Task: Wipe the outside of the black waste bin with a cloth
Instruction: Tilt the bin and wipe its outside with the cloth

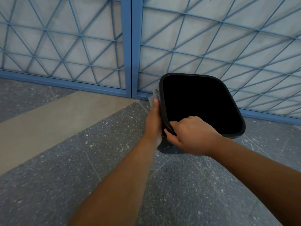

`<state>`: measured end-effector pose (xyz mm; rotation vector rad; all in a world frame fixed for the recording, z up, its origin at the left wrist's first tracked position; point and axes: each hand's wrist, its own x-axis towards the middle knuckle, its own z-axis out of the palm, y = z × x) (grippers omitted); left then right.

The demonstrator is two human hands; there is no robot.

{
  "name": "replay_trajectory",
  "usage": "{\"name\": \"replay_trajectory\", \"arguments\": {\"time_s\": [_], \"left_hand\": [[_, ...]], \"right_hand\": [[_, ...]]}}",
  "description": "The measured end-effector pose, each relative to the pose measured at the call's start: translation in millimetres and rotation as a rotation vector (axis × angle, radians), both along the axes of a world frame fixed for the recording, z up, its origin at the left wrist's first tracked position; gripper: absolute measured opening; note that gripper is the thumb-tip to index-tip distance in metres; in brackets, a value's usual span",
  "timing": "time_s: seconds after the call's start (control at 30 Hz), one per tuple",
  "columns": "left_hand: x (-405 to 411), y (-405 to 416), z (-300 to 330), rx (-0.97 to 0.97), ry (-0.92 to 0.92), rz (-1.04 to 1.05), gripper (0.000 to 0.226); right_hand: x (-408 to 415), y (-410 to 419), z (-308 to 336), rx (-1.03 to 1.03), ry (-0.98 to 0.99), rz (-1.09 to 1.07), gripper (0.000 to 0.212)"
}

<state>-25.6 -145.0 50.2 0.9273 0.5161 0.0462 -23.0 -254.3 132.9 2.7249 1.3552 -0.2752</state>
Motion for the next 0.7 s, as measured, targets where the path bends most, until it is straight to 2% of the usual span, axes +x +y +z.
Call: {"name": "replay_trajectory", "arguments": {"time_s": [0.13,0.23,0.4,0.53,0.7], "left_hand": [[-9.3,-11.1,-4.3,0.044,-0.018,0.028,0.054],[-4.4,-5.1,-4.3,0.023,0.019,0.031,0.048],[-7.7,-11.0,-5.3,0.022,-0.041,0.034,0.052],[-6.6,-6.3,-10.6,-0.001,0.012,0.027,0.049],[-13.6,-15.2,-17.1,0.053,-0.111,0.023,0.050]], "right_hand": [[-1.4,-1.2,-0.2,0.015,-0.004,0.009,0.037],[-1.1,-1.8,-0.5,0.018,-0.021,0.016,0.038],[-1.4,-1.6,-0.9,0.015,-0.011,0.015,0.041],[-1.9,-2.0,-1.1,0.016,-0.017,0.013,0.042],[-3.6,-2.1,-1.0,0.031,-0.010,0.015,0.044]]}}
